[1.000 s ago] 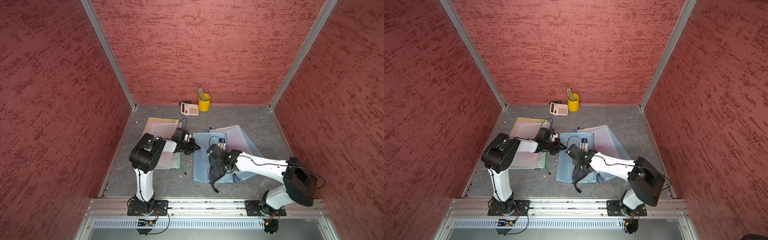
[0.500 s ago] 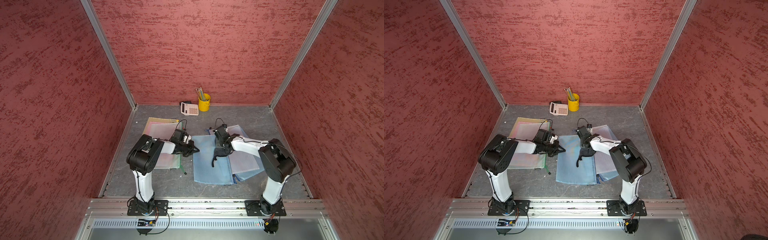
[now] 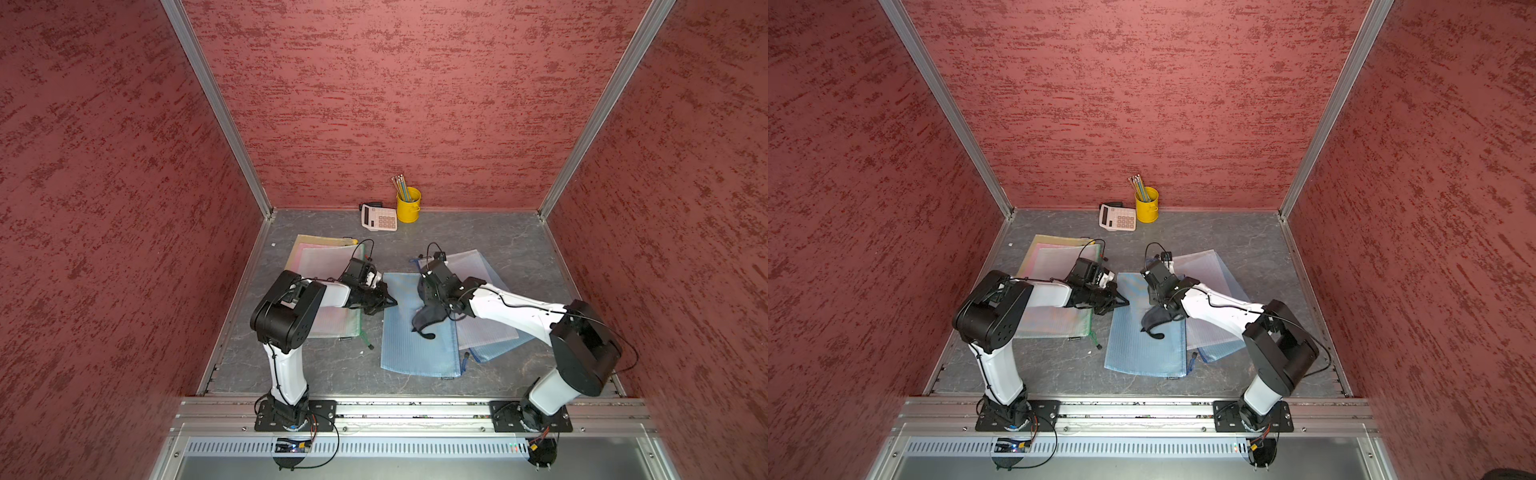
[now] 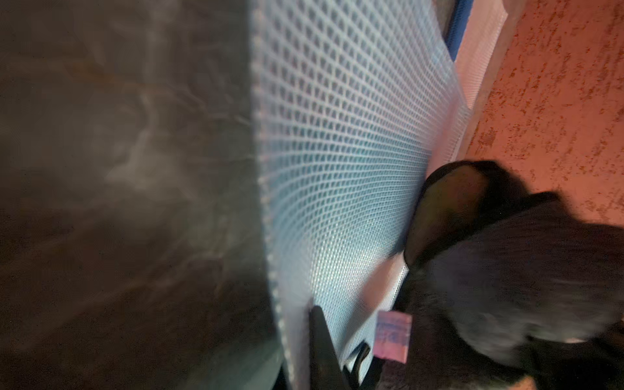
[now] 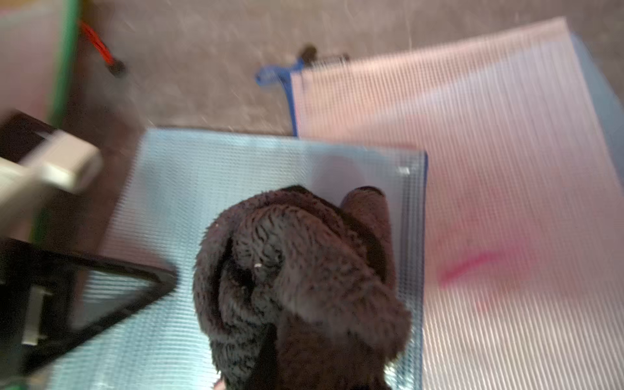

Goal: Wipe the document bag
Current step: Wipe the dirt from the document bag, then adjust the document bag at the center of the board.

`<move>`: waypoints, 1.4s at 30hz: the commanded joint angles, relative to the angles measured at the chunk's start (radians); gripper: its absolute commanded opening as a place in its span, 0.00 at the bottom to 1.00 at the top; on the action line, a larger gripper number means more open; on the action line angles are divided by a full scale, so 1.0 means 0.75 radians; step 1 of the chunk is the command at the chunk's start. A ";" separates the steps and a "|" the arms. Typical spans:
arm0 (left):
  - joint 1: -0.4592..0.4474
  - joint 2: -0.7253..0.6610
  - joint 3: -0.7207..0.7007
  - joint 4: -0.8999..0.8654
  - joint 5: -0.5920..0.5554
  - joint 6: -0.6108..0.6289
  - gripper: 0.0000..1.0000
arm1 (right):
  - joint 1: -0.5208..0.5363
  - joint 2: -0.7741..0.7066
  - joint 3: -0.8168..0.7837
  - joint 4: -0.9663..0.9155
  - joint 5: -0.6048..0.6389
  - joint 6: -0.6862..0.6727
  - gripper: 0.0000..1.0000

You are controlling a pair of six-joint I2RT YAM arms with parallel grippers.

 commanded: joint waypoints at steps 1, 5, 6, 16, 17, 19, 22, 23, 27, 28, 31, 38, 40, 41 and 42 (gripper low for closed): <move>-0.032 -0.125 0.106 -0.321 -0.123 0.115 0.00 | -0.137 -0.052 -0.036 -0.120 0.042 0.018 0.00; -0.011 -0.300 0.234 -0.689 -0.249 0.254 0.00 | -0.250 -0.084 0.102 -0.218 0.189 -0.124 0.00; 0.004 -0.354 0.265 -0.793 -0.298 0.297 0.00 | -0.275 -0.106 0.127 -0.203 0.201 -0.149 0.00; 0.180 -0.683 0.756 -1.603 -0.806 0.560 0.00 | -0.368 -0.180 0.099 -0.061 0.082 -0.279 0.00; 0.145 -0.655 0.857 -1.684 -0.863 0.562 0.00 | -0.379 -0.179 0.087 -0.052 0.067 -0.282 0.00; 0.039 -0.570 1.017 -1.818 -1.001 0.542 0.00 | -0.394 -0.182 0.071 -0.031 0.039 -0.293 0.00; -0.119 -0.412 1.201 -1.951 -1.115 0.458 0.00 | -0.421 -0.192 0.060 -0.011 0.018 -0.313 0.00; -0.175 -0.349 1.235 -1.978 -1.148 0.423 0.00 | -0.437 -0.197 0.058 -0.010 0.013 -0.320 0.00; -0.347 -0.090 1.314 -1.969 -1.163 0.297 0.00 | -0.513 -0.258 0.016 0.031 -0.046 -0.332 0.00; -0.387 -0.015 1.339 -1.933 -1.137 0.270 0.00 | -0.531 -0.274 0.000 0.047 -0.065 -0.332 0.00; -0.484 0.212 1.460 -1.840 -1.051 0.201 0.00 | -0.566 -0.304 -0.035 0.074 -0.096 -0.339 0.00; -0.575 0.668 1.895 -1.790 -0.881 0.140 0.00 | -0.611 -0.387 -0.112 0.104 -0.117 -0.349 0.00; -0.573 0.706 1.915 -1.715 -0.820 0.114 0.00 | -0.621 -0.404 -0.122 0.102 -0.122 -0.359 0.00; -0.565 0.716 1.910 -1.667 -0.787 0.102 0.00 | -0.629 -0.411 -0.124 0.100 -0.122 -0.363 0.00; -0.560 0.722 1.907 -1.629 -0.762 0.091 0.00 | -0.635 -0.415 -0.125 0.099 -0.122 -0.367 0.00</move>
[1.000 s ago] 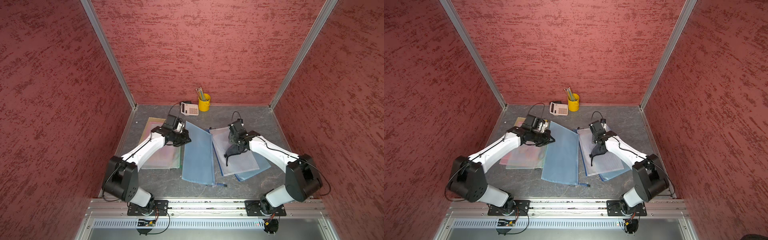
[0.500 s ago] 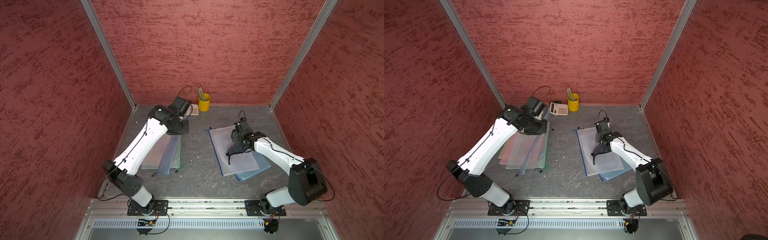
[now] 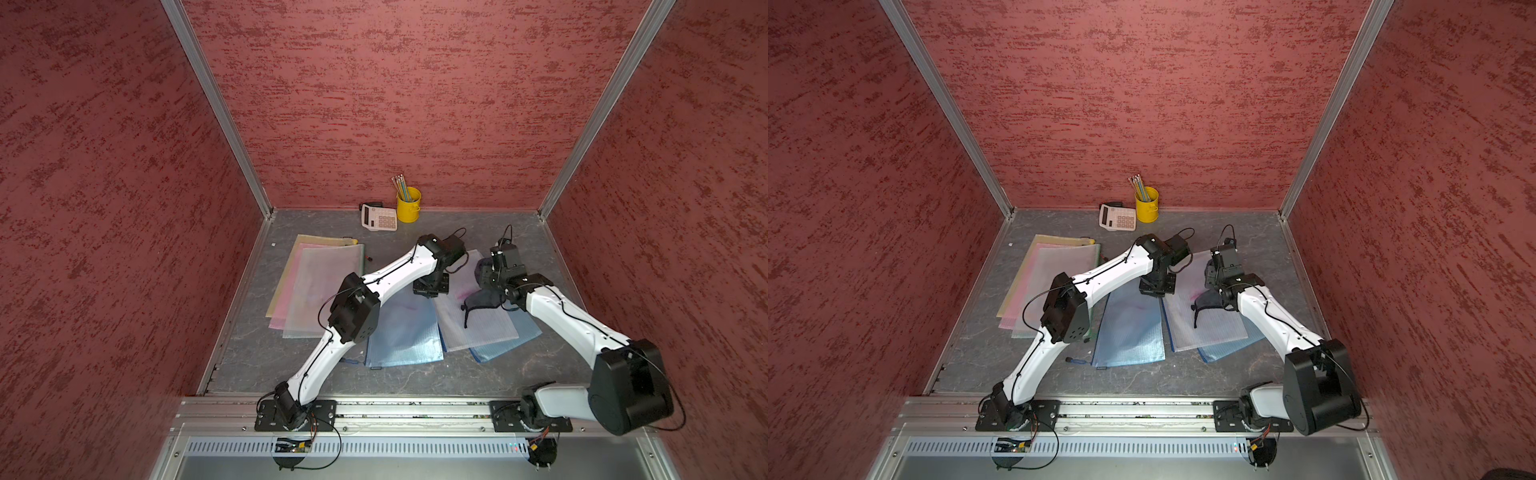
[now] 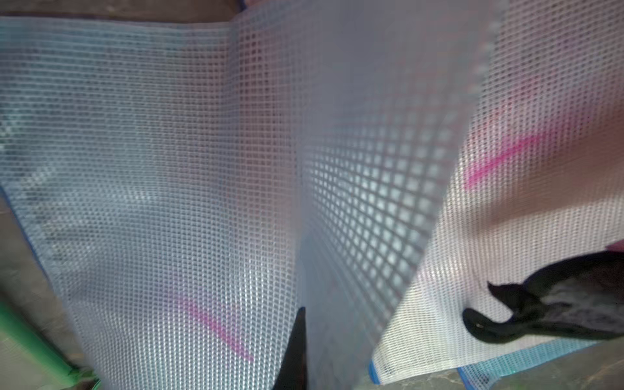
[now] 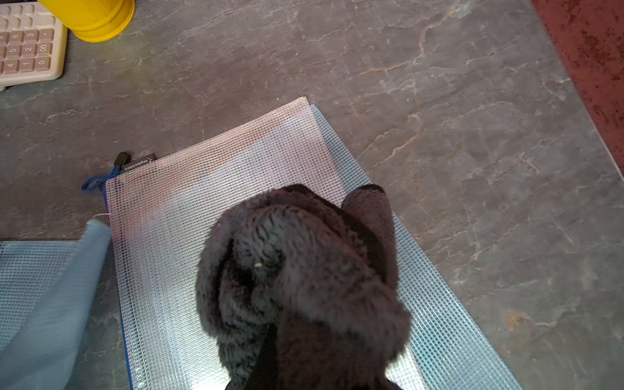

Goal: Wipe the document bag
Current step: Adjust the document bag at the center of the board.

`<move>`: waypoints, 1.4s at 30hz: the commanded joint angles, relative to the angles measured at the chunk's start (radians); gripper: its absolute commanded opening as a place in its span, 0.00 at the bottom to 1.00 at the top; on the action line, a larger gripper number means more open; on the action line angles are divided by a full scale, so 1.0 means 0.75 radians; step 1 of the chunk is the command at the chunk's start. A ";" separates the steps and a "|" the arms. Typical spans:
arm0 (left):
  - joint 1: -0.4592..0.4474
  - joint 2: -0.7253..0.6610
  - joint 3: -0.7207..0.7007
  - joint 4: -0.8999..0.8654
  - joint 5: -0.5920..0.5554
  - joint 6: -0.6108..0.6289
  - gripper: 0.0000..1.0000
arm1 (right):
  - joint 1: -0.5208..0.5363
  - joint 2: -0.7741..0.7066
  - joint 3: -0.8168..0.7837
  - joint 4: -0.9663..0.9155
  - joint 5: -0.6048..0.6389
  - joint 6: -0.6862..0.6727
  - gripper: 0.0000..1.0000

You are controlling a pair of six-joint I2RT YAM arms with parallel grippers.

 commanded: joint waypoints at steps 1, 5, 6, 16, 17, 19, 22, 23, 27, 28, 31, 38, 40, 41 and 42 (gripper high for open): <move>0.033 0.002 0.037 0.155 0.144 -0.070 0.03 | -0.028 -0.044 0.001 0.068 -0.015 -0.030 0.00; 0.087 -0.016 -0.019 0.302 0.245 -0.096 0.61 | -0.038 -0.033 0.021 0.053 -0.015 -0.045 0.00; 0.105 -0.043 -0.053 0.336 0.250 -0.086 0.65 | -0.039 -0.026 0.032 0.044 -0.009 -0.055 0.00; 0.430 -0.538 -0.881 0.826 0.424 -0.073 0.77 | 0.010 -0.023 0.184 0.042 -0.063 -0.138 0.00; 0.462 -0.569 -0.956 0.862 0.437 -0.079 0.77 | 0.041 -0.031 0.192 0.068 -0.074 -0.141 0.00; 0.515 -0.619 -1.076 0.930 0.454 -0.071 0.78 | 0.114 -0.015 0.235 0.093 -0.074 -0.135 0.00; 0.560 -0.619 -1.149 0.951 0.463 -0.040 0.79 | 0.224 0.079 0.311 0.094 -0.087 -0.152 0.00; 0.565 -0.610 -1.161 0.954 0.462 -0.028 0.79 | 0.255 0.111 0.328 0.098 -0.103 -0.143 0.00; 0.590 -0.576 -1.210 0.980 0.430 0.002 0.82 | 0.361 0.233 0.324 0.211 -0.179 -0.062 0.00; 0.603 -0.579 -1.237 0.996 0.414 0.001 0.83 | 0.381 0.262 0.323 0.231 -0.180 -0.046 0.00; 0.630 -0.601 -1.316 1.062 0.390 0.007 0.87 | 0.415 0.347 0.330 0.253 -0.184 -0.016 0.00; 0.642 -0.578 -1.321 1.047 0.336 0.088 0.88 | 0.431 0.542 0.350 0.172 -0.145 -0.007 0.00; 0.646 -0.592 -1.334 1.052 0.307 0.099 0.89 | 0.430 0.575 0.345 0.151 -0.129 0.003 0.00; 0.650 -0.613 -1.352 1.058 0.290 0.101 0.89 | 0.431 0.591 0.343 0.138 -0.127 0.002 0.00; 0.655 -0.638 -1.372 1.073 0.281 0.103 0.89 | 0.431 0.608 0.341 0.123 -0.112 0.007 0.00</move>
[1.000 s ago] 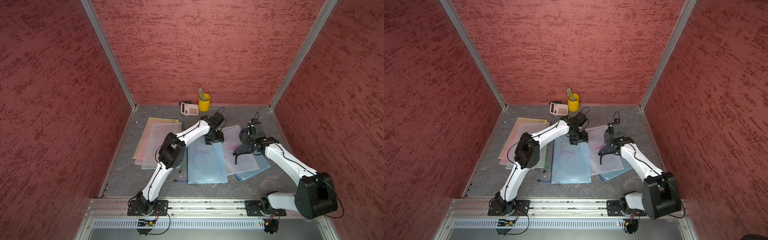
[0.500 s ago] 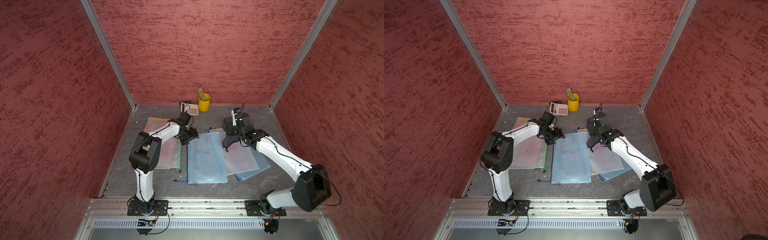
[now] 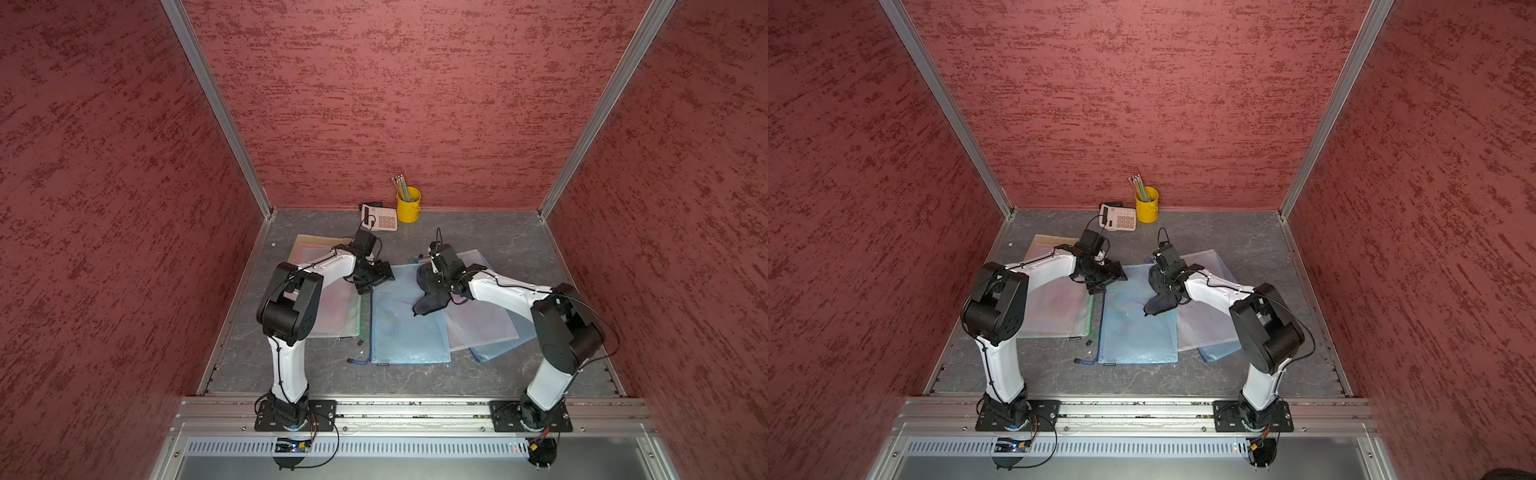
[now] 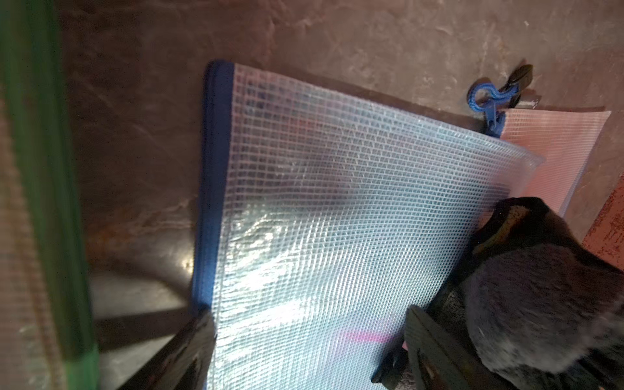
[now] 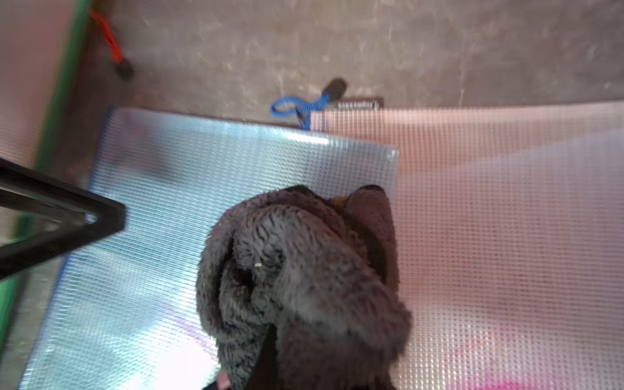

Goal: Wipe the document bag
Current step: Adjust the document bag at the center of the board, then wipe the dirt from the document bag.

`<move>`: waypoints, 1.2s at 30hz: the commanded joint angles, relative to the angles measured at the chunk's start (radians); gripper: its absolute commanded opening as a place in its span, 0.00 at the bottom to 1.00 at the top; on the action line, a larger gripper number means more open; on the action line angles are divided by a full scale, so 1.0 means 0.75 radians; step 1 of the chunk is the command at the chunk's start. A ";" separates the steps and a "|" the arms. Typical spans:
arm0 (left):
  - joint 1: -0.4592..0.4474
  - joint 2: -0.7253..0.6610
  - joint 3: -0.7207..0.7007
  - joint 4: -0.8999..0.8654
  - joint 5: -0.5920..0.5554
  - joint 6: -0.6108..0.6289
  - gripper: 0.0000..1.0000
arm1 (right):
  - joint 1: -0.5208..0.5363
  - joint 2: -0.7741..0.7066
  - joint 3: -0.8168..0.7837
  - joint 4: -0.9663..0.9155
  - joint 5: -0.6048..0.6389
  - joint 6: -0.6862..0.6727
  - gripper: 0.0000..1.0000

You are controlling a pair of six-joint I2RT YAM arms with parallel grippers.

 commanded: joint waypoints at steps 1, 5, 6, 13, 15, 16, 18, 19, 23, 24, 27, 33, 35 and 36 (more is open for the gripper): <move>0.030 -0.049 -0.077 0.028 -0.125 0.057 0.89 | 0.002 0.026 0.026 -0.041 0.065 0.032 0.00; 0.081 -0.071 -0.092 0.018 -0.127 0.083 0.90 | 0.002 0.047 0.015 -0.064 0.089 0.024 0.00; 0.092 -0.066 -0.092 0.026 -0.117 0.085 0.90 | 0.002 0.046 0.010 -0.063 0.094 0.022 0.00; 0.118 -0.080 -0.109 0.112 -0.048 0.060 0.91 | 0.001 0.046 0.002 -0.068 0.107 0.013 0.00; 0.120 -0.103 -0.123 0.146 -0.027 0.049 0.91 | 0.001 0.054 -0.002 -0.071 0.103 0.014 0.00; 0.117 -0.104 -0.116 0.134 -0.032 0.059 0.91 | 0.002 0.055 -0.004 -0.070 0.104 0.018 0.00; 0.120 -0.092 -0.096 0.090 -0.055 0.089 0.92 | 0.001 0.057 -0.011 -0.067 0.104 0.019 0.00; 0.123 -0.089 -0.093 0.079 -0.069 0.100 0.92 | 0.002 0.060 -0.011 -0.065 0.102 0.018 0.00; 0.137 -0.126 -0.109 0.100 -0.086 0.114 0.92 | 0.002 0.059 -0.014 -0.065 0.103 0.016 0.00; 0.137 -0.133 -0.108 0.099 -0.090 0.117 0.92 | 0.002 0.060 -0.016 -0.061 0.104 0.014 0.00; 0.150 -0.131 -0.098 0.072 -0.121 0.114 0.92 | 0.005 0.055 -0.024 -0.054 0.094 0.022 0.00; 0.125 -0.041 -0.068 0.043 -0.137 0.133 0.89 | 0.008 0.054 -0.031 -0.043 0.090 0.026 0.00; 0.111 -0.012 -0.069 0.063 -0.135 0.131 0.87 | 0.008 0.055 -0.031 -0.044 0.088 0.026 0.00; 0.107 -0.001 -0.074 0.075 -0.128 0.125 0.85 | 0.010 0.055 -0.031 -0.043 0.086 0.026 0.00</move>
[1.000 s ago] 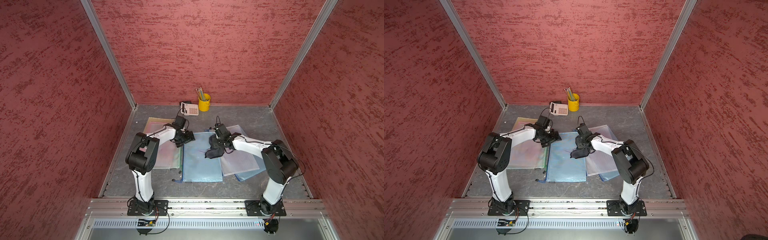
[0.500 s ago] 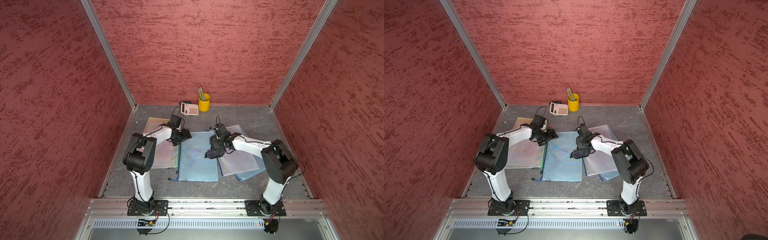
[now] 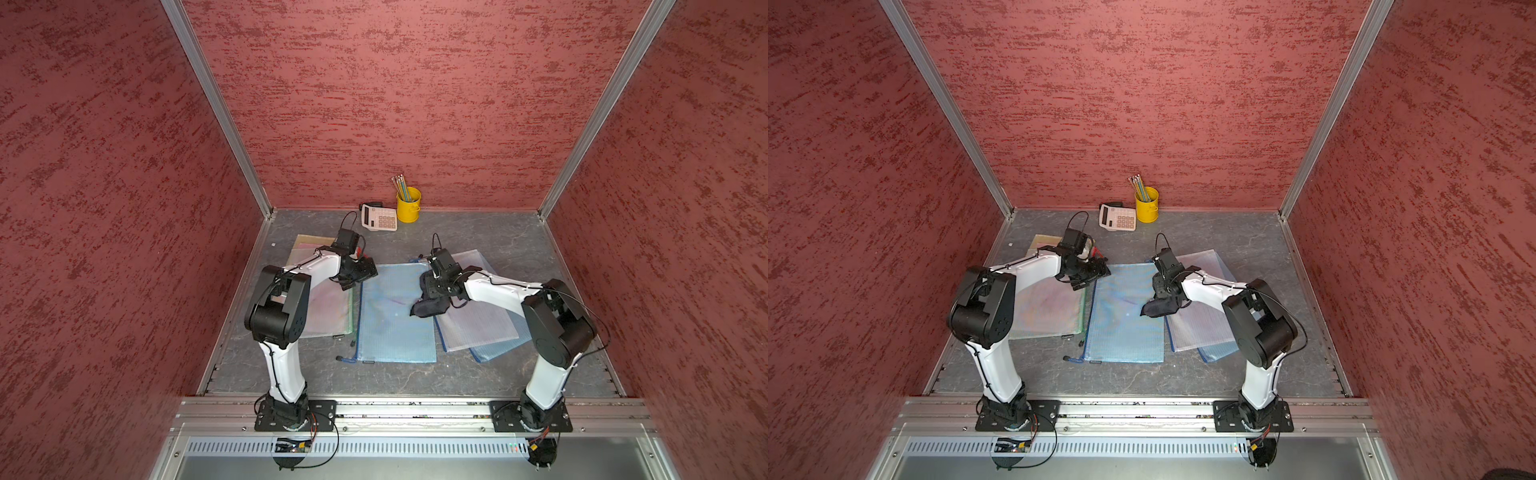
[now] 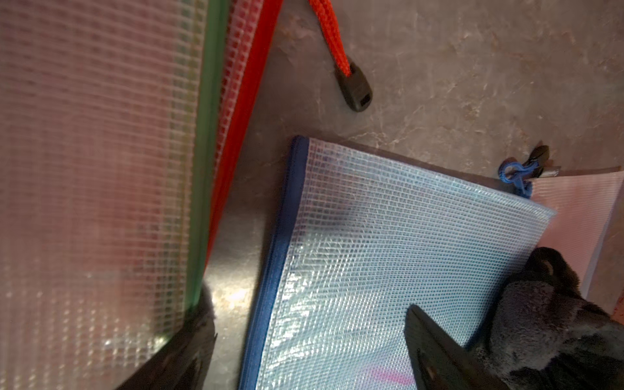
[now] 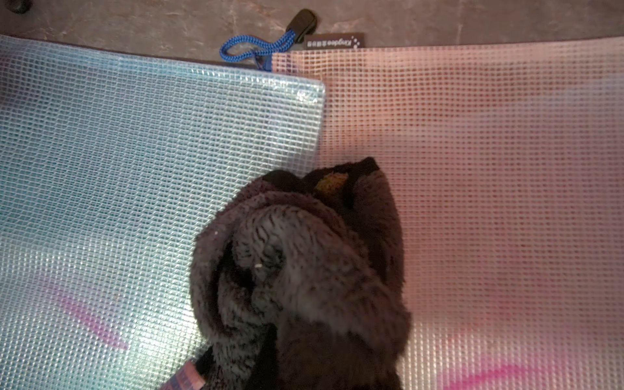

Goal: Wipe the document bag
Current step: Wipe the dirt from the document bag.

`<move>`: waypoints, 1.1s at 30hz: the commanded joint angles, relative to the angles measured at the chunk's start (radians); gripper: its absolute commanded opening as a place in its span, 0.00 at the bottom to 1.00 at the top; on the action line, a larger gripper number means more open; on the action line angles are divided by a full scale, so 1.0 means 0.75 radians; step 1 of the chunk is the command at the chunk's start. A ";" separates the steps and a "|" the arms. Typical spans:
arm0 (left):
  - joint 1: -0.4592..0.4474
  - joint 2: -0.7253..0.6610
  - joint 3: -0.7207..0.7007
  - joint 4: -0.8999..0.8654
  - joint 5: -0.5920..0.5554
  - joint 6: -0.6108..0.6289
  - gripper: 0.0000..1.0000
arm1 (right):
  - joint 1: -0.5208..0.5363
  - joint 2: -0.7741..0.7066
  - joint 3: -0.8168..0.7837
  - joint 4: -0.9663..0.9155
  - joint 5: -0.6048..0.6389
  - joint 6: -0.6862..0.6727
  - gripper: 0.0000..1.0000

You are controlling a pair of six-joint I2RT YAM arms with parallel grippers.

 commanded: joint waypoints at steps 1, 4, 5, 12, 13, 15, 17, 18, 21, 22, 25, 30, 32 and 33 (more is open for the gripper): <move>-0.023 0.060 0.009 0.014 -0.008 0.008 0.83 | 0.008 0.008 -0.019 0.003 0.030 0.009 0.00; -0.038 0.079 0.019 0.039 0.014 0.002 0.71 | 0.010 0.011 -0.020 0.002 0.031 0.009 0.00; -0.045 0.087 0.029 0.036 0.007 0.005 0.66 | 0.010 0.013 -0.021 0.003 0.031 0.010 0.00; -0.066 0.135 0.061 0.048 0.028 -0.008 0.15 | 0.015 0.016 -0.011 -0.010 0.041 -0.002 0.00; -0.065 0.135 0.061 0.052 0.033 -0.010 0.09 | 0.015 0.010 -0.005 -0.019 0.050 -0.007 0.00; -0.064 0.128 0.058 0.052 0.043 -0.012 0.00 | 0.013 -0.005 0.017 -0.044 0.067 -0.026 0.00; -0.062 0.115 0.060 0.046 0.059 -0.016 0.00 | 0.012 -0.031 0.054 -0.084 0.090 -0.047 0.00; -0.062 0.103 0.058 0.046 0.065 -0.018 0.00 | 0.012 -0.050 0.082 -0.106 0.096 -0.059 0.00; -0.064 0.064 0.056 0.026 0.075 -0.030 0.00 | 0.015 -0.104 0.193 -0.181 0.080 -0.086 0.00; -0.067 0.053 0.050 0.027 0.081 -0.040 0.00 | 0.015 -0.114 0.230 -0.195 0.057 -0.091 0.00; -0.086 0.034 0.035 0.032 0.101 -0.082 0.00 | 0.042 -0.104 0.329 -0.187 -0.090 -0.116 0.00; -0.123 0.070 0.040 0.025 0.101 -0.153 0.00 | 0.204 0.069 0.445 -0.099 -0.167 -0.100 0.00; -0.123 0.075 0.025 0.053 0.102 -0.192 0.00 | 0.252 0.127 0.415 -0.024 -0.155 -0.062 0.00; -0.123 0.079 0.012 0.072 0.102 -0.213 0.00 | 0.258 0.145 0.367 0.035 -0.160 -0.016 0.00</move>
